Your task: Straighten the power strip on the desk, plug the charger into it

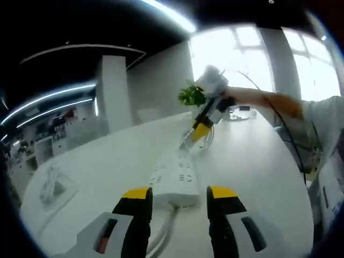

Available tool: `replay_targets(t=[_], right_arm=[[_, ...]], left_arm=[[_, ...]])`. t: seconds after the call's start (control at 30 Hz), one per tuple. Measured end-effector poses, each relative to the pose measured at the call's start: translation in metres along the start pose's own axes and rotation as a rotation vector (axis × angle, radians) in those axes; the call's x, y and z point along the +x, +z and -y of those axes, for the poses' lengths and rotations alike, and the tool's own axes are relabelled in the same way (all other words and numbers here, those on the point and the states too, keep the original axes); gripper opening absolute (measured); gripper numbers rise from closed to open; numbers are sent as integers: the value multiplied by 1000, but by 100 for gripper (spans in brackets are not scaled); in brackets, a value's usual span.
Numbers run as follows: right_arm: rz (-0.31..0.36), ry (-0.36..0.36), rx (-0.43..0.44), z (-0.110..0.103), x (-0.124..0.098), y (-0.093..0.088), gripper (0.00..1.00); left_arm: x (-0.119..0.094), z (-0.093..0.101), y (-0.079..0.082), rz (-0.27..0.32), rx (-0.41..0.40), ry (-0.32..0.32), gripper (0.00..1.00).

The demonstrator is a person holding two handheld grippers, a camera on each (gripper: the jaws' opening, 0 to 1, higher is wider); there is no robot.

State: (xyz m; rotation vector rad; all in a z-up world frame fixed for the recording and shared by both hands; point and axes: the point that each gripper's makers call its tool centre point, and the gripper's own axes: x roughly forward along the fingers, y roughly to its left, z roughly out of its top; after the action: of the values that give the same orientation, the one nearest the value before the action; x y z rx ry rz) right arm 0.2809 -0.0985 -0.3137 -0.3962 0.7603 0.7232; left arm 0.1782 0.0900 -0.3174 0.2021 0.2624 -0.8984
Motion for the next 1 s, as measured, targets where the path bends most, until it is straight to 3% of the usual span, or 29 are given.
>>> replay_targets(t=[0.17,0.7,1.0], right_arm=[[-42,-18,5,-3,0,1,23],[-232,-59,41,-5,3,6,23],[-260,-75,44,-6,7,16,23]], left_arm=[[-1,5,1,13,-42,-35,41],[-1,3,0,6,-36,-28,41],[-1,3,1,10,-36,-27,41]])
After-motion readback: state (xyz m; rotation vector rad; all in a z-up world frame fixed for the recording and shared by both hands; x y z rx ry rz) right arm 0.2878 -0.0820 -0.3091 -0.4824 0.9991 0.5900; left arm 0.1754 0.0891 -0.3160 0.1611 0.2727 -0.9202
